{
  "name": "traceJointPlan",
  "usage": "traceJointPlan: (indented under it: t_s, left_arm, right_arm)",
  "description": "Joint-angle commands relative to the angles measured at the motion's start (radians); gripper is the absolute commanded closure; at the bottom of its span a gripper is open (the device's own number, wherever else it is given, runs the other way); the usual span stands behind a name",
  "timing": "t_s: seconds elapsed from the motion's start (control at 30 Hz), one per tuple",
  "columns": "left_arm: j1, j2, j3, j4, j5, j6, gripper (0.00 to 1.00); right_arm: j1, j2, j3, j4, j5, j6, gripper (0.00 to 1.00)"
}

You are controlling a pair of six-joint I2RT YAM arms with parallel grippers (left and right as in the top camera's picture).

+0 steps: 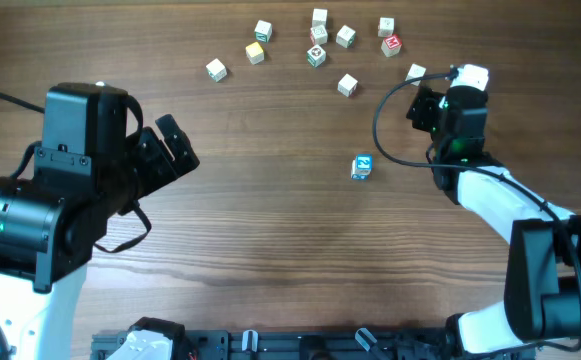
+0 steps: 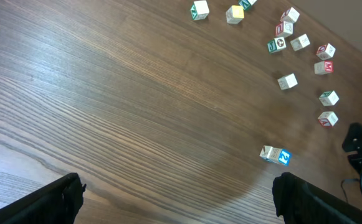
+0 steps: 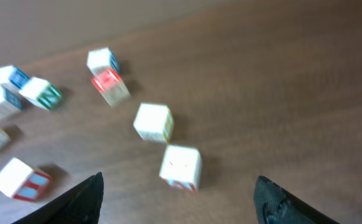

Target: Form a tower

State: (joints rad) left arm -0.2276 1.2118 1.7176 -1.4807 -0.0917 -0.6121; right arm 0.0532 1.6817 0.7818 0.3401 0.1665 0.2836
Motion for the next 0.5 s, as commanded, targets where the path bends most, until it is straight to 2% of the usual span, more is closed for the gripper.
traceJointPlan:
  t_s: [0.0,0.07,0.13,0.2,0.33,0.47]
  left_arm:
    - [-0.005,0.0,0.001,0.002,-0.014,-0.002,0.0]
    - [-0.005,0.0,0.001,0.002,-0.014,-0.002,0.0]
    - [-0.005,0.0,0.001,0.002,-0.014,-0.002,0.0]
    - [-0.005,0.0,0.001,0.002,-0.014,-0.002,0.0]
    - [-0.005,0.0,0.001,0.002,-0.014,-0.002,0.0]
    - [-0.005,0.0,0.001,0.002,-0.014,-0.002,0.0]
  right_arm:
    - [-0.044,0.092,0.151,-0.139,-0.199,0.029,0.23]
    - [-0.043,0.179,0.299,-0.311,-0.204,-0.004,0.23]
    - [-0.043,0.297,0.486,-0.508,-0.206,-0.011,0.33]
    - [-0.043,0.335,0.548,-0.525,-0.206,0.01,0.33]
    - [-0.045,0.352,0.548,-0.552,-0.11,0.045,0.33]
    - [-0.054,0.421,0.548,-0.535,-0.111,0.06,0.48]
